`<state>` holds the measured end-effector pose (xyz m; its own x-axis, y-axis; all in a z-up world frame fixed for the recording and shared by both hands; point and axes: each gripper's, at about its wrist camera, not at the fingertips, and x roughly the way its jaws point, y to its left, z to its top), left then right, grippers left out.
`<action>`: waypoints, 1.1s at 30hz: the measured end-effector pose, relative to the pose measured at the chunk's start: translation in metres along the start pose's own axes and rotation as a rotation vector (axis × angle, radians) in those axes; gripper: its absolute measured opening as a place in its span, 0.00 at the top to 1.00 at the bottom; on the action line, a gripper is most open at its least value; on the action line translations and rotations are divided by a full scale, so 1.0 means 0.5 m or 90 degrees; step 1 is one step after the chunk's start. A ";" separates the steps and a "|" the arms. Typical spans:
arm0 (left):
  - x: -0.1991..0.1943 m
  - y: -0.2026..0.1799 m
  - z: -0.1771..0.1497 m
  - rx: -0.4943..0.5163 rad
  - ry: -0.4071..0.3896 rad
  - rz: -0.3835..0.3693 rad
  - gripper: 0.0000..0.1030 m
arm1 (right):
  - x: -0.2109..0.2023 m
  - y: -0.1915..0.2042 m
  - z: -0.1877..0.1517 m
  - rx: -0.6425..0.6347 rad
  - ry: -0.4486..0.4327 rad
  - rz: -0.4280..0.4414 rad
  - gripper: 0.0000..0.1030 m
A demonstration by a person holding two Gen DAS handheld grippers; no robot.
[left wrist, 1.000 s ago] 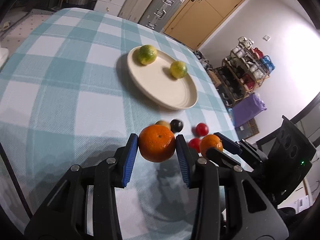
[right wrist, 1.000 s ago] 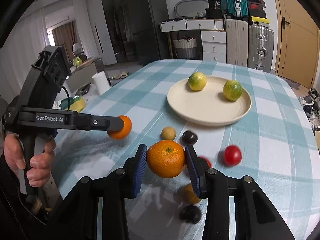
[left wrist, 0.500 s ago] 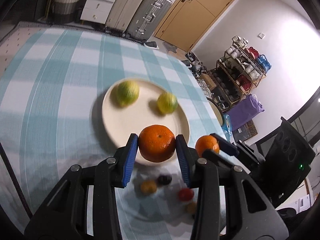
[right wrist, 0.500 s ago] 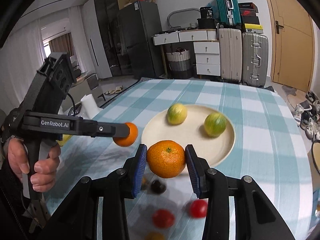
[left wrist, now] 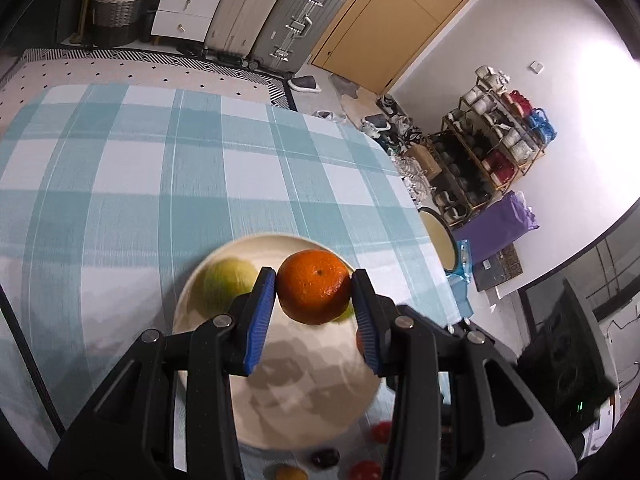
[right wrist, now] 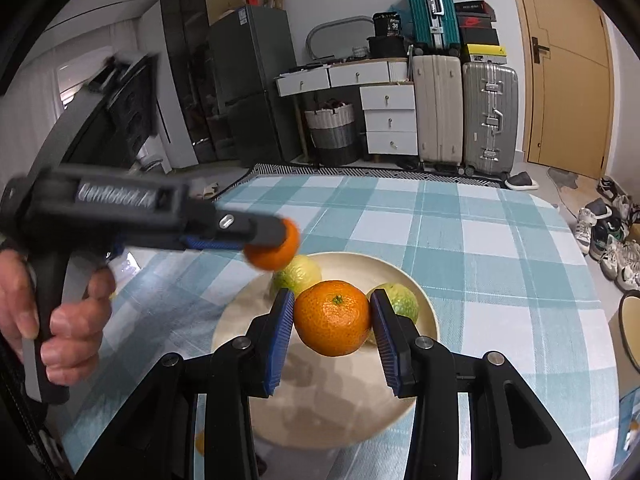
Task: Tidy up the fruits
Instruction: 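Carry both oranges over the cream plate beside the citrus, then lower both oranges onto the plate and open both tools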
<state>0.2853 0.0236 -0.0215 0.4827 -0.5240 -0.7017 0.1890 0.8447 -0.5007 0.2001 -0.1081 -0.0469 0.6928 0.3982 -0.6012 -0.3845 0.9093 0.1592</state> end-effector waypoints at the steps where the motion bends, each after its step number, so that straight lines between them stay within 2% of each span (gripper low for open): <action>1: 0.009 0.001 0.007 0.001 0.004 -0.001 0.65 | 0.006 0.000 0.001 -0.002 0.001 -0.002 0.61; 9: 0.108 0.011 0.045 -0.007 0.056 0.015 0.65 | 0.057 -0.003 0.006 0.013 0.015 -0.008 0.61; 20: 0.160 0.022 0.050 -0.011 0.083 0.022 0.65 | 0.097 0.002 0.005 0.030 0.031 -0.008 0.61; 27: 0.174 0.028 0.046 -0.020 0.096 0.017 0.65 | 0.104 0.013 0.010 0.011 0.035 -0.016 0.61; 29: 0.177 0.034 0.045 -0.035 0.100 0.003 0.65 | 0.106 0.015 0.011 0.007 0.035 -0.023 0.58; 31: 0.174 0.038 0.046 -0.044 0.095 -0.012 0.65 | 0.103 0.017 0.014 0.003 0.028 -0.030 0.50; 33: 0.166 0.040 0.048 -0.050 0.089 -0.007 0.65 | 0.096 0.018 0.017 -0.001 0.020 -0.029 0.35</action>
<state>0.3499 -0.0004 -0.0776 0.3567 -0.5472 -0.7572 0.1233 0.8310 -0.5424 0.2349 -0.0797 -0.0677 0.6895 0.3527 -0.6326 -0.3547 0.9259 0.1297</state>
